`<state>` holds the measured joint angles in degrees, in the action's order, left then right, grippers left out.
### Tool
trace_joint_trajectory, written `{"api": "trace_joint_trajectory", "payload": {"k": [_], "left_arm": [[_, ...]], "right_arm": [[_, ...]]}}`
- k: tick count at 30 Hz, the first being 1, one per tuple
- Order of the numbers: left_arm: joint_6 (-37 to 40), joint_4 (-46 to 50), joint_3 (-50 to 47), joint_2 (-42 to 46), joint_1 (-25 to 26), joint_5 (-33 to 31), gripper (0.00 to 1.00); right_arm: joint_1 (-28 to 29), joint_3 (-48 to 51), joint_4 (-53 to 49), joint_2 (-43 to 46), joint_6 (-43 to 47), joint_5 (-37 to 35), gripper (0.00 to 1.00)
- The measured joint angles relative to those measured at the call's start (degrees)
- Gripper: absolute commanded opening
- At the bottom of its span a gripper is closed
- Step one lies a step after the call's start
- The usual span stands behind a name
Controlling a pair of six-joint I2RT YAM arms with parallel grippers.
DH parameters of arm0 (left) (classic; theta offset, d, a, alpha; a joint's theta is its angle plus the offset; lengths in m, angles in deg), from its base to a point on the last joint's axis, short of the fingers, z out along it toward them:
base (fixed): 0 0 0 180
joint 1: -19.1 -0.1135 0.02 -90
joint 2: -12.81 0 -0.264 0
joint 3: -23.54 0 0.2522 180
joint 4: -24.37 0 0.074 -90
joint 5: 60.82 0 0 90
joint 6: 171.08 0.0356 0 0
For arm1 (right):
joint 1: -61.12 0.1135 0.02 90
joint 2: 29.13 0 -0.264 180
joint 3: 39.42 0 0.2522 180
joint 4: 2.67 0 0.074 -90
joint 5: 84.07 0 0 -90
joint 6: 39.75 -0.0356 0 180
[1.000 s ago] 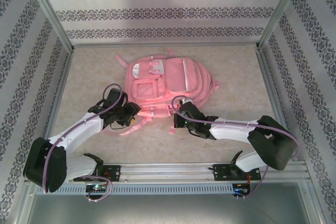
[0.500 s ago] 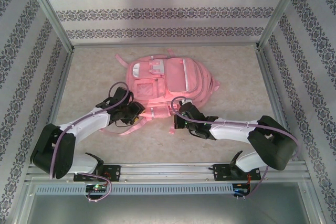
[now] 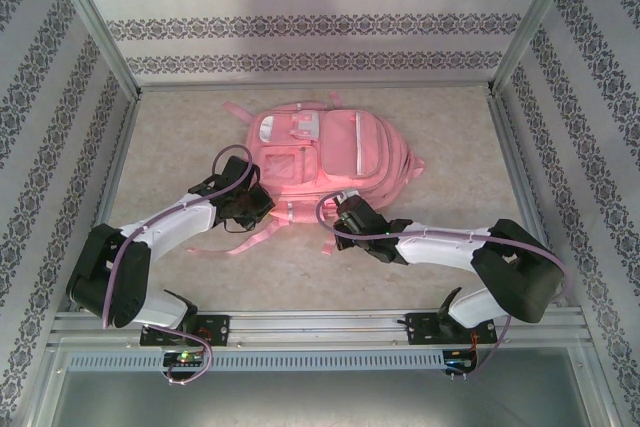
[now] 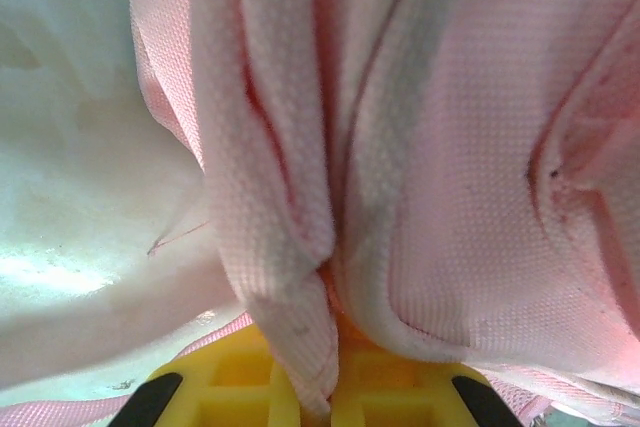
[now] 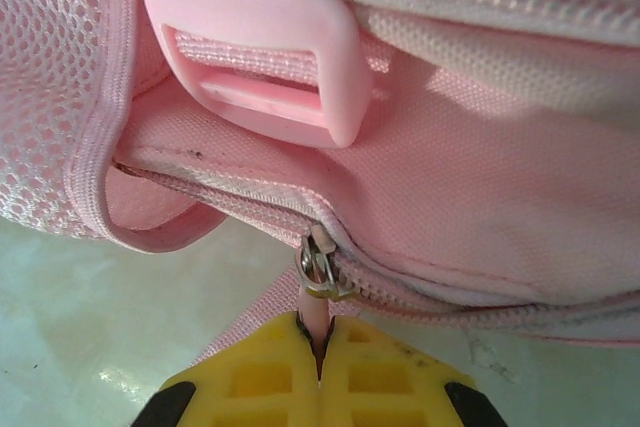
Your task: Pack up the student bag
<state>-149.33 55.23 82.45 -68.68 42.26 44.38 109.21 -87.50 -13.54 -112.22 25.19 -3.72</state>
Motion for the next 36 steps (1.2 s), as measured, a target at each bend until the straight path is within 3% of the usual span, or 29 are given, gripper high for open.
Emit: {"api": "trace_joint_trajectory", "payload": {"k": [17, 29, 36], "left_arm": [[2.1, 0.5, 1.1, 0.0, -1.9, 2.4, 0.0], [2.3, 0.6, 1.4, -1.2, -2.9, 3.8, 0.0], [2.3, 0.6, 1.6, -1.5, -3.1, 4.0, 0.0]], "right_arm": [[-6.7, -0.2, 0.2, 1.6, 1.7, 6.6, 0.0], [-8.0, 1.1, 2.7, 0.8, 2.5, 11.4, 0.0], [-7.8, -0.4, 4.5, -3.9, 1.0, 10.4, 0.2]]}}
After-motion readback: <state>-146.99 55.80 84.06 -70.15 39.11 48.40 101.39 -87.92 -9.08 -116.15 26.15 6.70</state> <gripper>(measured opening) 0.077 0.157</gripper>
